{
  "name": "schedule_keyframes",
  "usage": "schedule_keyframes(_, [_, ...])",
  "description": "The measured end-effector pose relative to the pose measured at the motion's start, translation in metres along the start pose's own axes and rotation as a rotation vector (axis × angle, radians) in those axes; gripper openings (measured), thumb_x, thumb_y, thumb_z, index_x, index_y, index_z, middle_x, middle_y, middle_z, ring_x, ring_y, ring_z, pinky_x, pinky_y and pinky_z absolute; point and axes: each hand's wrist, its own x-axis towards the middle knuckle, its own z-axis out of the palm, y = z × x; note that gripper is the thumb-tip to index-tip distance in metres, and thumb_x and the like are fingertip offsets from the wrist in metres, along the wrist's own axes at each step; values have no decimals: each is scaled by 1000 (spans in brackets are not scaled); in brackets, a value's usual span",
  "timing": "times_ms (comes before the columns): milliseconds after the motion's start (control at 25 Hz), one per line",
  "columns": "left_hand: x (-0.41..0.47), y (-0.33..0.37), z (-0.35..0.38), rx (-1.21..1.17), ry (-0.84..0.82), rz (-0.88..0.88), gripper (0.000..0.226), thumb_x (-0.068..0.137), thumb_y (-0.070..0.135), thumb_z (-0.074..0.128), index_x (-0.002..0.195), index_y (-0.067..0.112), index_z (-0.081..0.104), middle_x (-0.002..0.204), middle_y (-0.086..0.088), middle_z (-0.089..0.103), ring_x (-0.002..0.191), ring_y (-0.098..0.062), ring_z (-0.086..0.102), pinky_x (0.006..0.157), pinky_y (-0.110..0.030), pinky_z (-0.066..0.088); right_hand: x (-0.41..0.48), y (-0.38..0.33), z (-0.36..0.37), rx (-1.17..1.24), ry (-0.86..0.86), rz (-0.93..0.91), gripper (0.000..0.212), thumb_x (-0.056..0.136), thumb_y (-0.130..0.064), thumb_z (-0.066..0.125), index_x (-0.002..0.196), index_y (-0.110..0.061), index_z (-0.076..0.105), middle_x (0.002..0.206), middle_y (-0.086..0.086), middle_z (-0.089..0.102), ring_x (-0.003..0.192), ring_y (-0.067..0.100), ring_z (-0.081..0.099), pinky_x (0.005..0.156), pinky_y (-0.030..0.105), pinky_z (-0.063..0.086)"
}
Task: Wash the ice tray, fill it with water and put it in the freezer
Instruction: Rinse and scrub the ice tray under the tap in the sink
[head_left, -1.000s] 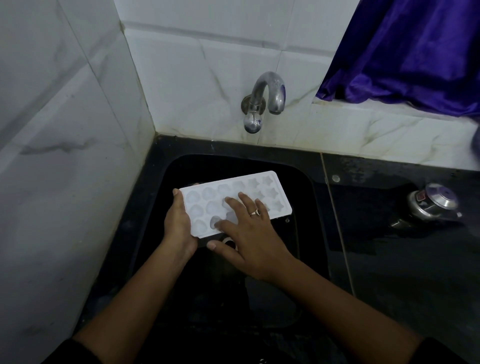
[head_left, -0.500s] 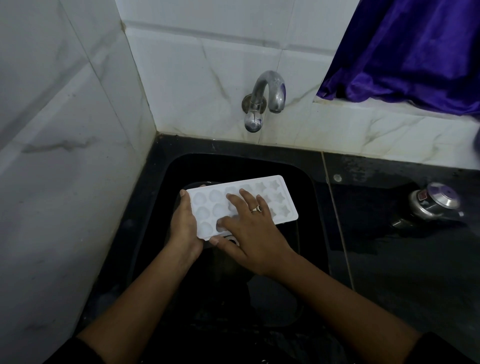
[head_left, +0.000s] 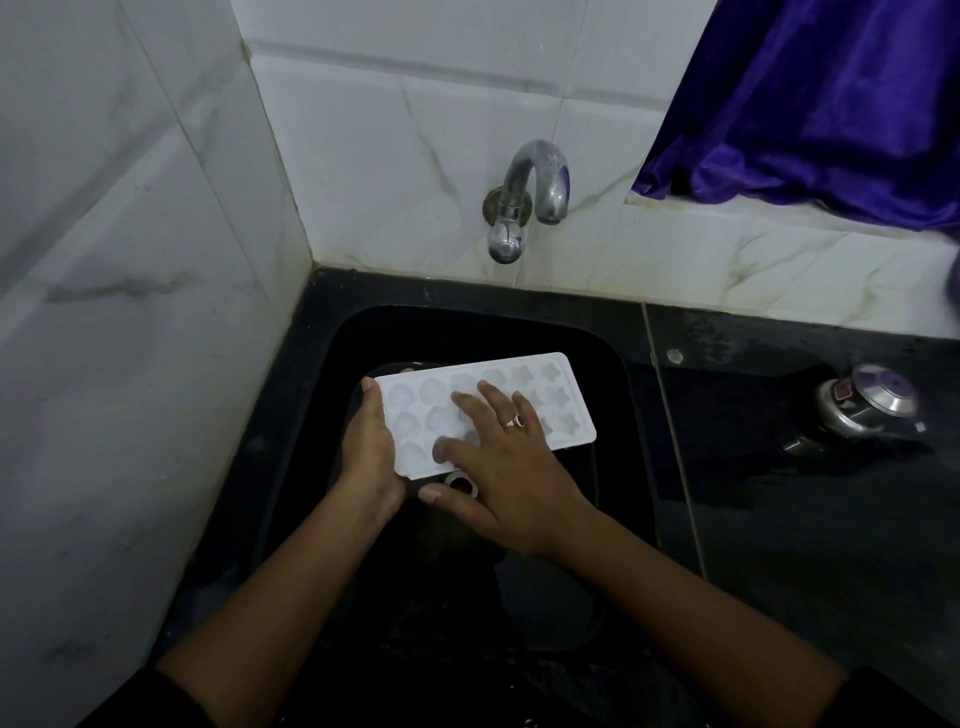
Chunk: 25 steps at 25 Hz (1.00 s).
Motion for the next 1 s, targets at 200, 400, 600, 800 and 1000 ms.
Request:
schedule_keyframes(200, [-1, -1, 1, -19, -4, -4, 57, 108, 62, 34, 111, 22, 75, 101, -9, 82, 87, -29, 80, 74, -42, 62, -2, -5, 3, -24, -11, 1, 64, 99, -75, 33, 129, -27, 60, 166, 13, 29, 159, 33, 9, 126, 60, 7])
schedule_keyframes(400, [-2, -4, -2, -4, -3, -1, 57, 108, 62, 34, 110, 21, 73, 93, -6, 83, 80, -27, 80, 70, -41, 61, -3, 3, -1, 2, 16, 21, 54, 100, -72, 35, 123, -33, 65, 164, 12, 33, 158, 35, 12, 125, 63, 9])
schedule_keyframes(600, [-2, -5, 0, -2, 11, 2, 57, 107, 62, 35, 110, 21, 74, 97, -7, 83, 82, -28, 80, 73, -42, 62, -2, 5, -3, -12, -14, 8, 54, 100, -73, 35, 125, -35, 64, 165, 11, 30, 158, 34, 10, 125, 62, 6])
schedule_keyframes(800, [-2, -3, -1, 12, 12, 11, 57, 108, 62, 33, 110, 23, 74, 94, -5, 83, 81, -26, 80, 69, -39, 60, -8, 6, 0, -10, 0, -16, 54, 101, -71, 33, 129, -34, 61, 163, 11, 34, 158, 34, 12, 126, 61, 7])
schedule_keyframes(1000, [-3, -5, 4, 1, 1, -6, 58, 106, 64, 36, 109, 20, 73, 97, -8, 83, 89, -30, 79, 74, -42, 62, -3, -3, 0, -4, 36, 1, 58, 100, -71, 35, 118, -24, 65, 161, 13, 36, 156, 34, 16, 127, 58, 8])
